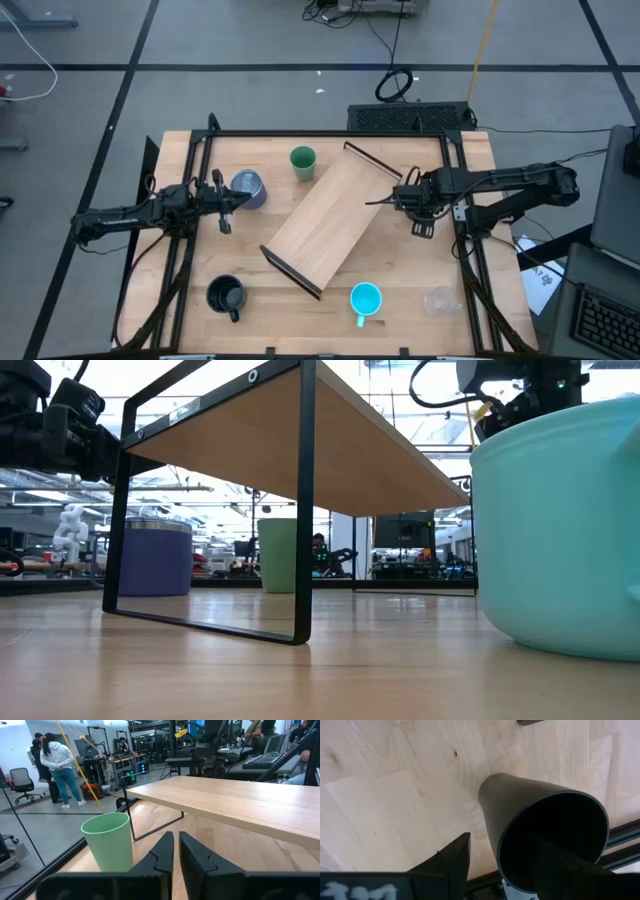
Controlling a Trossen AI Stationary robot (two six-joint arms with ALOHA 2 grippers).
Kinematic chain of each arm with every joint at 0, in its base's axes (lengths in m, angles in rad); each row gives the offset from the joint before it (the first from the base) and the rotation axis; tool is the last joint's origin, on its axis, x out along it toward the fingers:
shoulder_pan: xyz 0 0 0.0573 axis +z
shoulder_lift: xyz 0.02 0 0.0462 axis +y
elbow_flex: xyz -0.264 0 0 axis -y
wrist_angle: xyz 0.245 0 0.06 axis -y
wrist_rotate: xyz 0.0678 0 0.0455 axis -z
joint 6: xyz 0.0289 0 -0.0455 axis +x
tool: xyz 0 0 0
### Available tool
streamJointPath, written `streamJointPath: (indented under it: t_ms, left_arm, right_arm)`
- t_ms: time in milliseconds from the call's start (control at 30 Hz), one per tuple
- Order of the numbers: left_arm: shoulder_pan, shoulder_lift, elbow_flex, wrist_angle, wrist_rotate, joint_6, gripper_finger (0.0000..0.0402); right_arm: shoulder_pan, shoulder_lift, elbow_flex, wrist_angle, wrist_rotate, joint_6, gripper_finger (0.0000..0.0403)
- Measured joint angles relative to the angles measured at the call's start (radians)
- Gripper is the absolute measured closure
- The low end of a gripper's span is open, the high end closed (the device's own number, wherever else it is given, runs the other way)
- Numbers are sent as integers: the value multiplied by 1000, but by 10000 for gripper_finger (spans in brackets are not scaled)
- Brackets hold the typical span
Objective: Stack small to large cups/mugs on shelf
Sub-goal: Put the black cup on the shelf
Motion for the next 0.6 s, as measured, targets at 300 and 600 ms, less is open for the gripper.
streamJointPath:
  t_ms: [300,600]
  left_arm:
    - [0,0,0,0,0,0,371]
    - [0,0,0,0,0,6,371]
  right_arm:
    - [0,-42,0,0,-1,-16,232]
    - [0,-47,0,6,-1,-23,235]
